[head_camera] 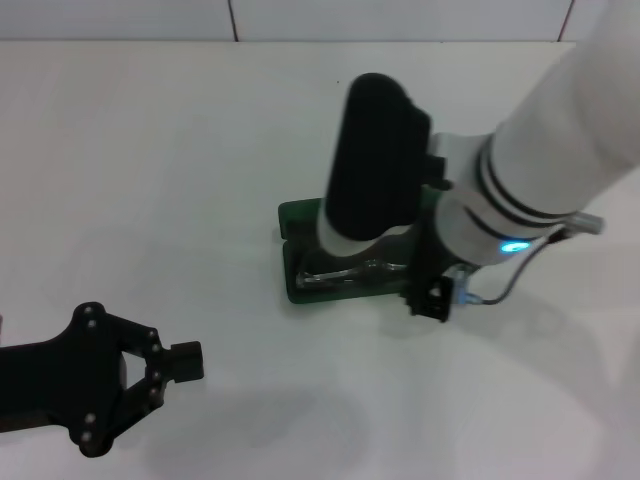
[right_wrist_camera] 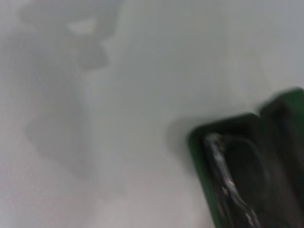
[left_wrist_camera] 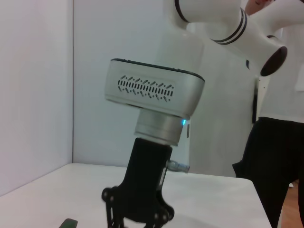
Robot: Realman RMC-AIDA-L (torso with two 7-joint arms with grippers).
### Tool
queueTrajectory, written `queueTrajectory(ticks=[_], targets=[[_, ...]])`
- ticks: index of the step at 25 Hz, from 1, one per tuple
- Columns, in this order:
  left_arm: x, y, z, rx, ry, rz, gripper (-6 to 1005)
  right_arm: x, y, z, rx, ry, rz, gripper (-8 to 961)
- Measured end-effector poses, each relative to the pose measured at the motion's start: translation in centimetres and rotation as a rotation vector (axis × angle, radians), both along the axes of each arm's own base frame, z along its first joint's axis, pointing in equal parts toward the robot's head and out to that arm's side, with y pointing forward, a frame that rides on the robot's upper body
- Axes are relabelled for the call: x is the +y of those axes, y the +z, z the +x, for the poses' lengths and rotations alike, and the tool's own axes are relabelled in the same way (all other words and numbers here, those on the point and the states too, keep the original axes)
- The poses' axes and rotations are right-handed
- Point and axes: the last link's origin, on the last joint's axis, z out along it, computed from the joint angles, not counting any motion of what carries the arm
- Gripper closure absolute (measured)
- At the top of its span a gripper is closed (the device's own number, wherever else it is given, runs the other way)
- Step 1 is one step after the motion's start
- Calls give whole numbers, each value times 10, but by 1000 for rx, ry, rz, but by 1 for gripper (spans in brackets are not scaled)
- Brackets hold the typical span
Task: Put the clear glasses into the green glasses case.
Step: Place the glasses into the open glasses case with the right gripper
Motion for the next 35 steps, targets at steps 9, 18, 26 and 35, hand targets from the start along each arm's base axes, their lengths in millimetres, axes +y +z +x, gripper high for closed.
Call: queueTrajectory(ticks=[9, 18, 26, 35], targets=[[0, -2, 2, -9, 1, -4, 946, 4, 36, 28, -42, -130, 152, 844], [6, -4, 7, -16, -4, -18, 946, 16, 40, 43, -38, -164, 175, 863], [7, -4, 8, -17, 3, -24, 946, 24, 33, 48, -20, -147, 176, 899], [6, -4, 8, -19, 6, -27, 946, 30, 24, 51, -14, -163, 148, 937]])
